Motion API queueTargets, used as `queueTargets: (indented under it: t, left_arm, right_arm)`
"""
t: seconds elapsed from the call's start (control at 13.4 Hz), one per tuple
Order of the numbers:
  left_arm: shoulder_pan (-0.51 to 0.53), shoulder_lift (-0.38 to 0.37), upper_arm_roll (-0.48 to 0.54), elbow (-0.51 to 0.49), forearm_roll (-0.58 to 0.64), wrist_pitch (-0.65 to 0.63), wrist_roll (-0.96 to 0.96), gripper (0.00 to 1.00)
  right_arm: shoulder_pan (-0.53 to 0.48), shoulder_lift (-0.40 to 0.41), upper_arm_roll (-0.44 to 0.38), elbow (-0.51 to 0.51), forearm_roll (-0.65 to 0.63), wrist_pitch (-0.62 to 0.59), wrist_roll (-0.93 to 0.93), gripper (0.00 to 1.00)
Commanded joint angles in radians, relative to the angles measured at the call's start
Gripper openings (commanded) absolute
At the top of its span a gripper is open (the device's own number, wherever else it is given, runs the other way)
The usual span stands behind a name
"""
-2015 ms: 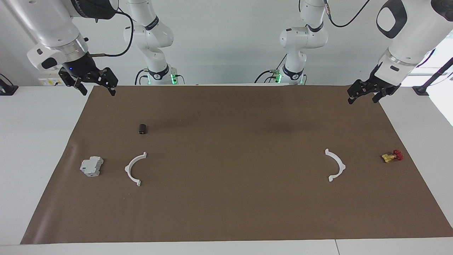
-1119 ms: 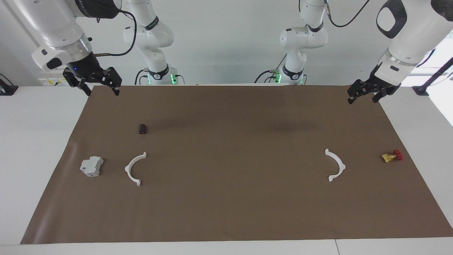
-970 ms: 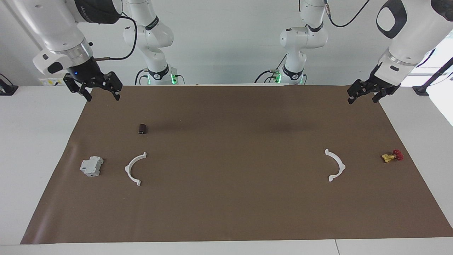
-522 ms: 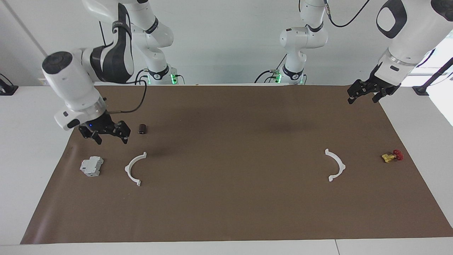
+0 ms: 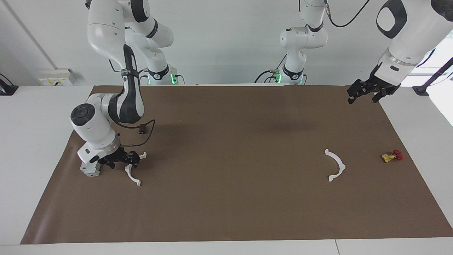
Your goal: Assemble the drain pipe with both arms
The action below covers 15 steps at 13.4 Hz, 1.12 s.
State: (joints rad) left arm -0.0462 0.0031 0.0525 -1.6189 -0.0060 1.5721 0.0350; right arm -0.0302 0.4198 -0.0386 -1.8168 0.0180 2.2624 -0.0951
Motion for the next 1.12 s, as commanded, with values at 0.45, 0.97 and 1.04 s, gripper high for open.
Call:
queueTargets:
  t: [0.45, 0.97, 1.04]
  left_arm:
    - [-0.011, -0.002, -0.002, 0.001, -0.009, -0.009, 0.005, 1.0]
    - [0.02, -0.006, 0.001, -0.056, -0.009, 0.103, 0.014, 1.0]
    - [0.023, -0.006, 0.001, -0.087, -0.009, 0.152, 0.014, 1.0]
  right_arm:
    - [-0.017, 0.0, 0.003, -0.065, 0.016, 0.097, -0.112, 0.59]
    - [-0.002, 0.002, 0.005, -0.055, 0.016, 0.079, -0.098, 0.0]
    - [0.004, 0.001, 0.008, -0.036, 0.016, 0.054, -0.092, 0.0]
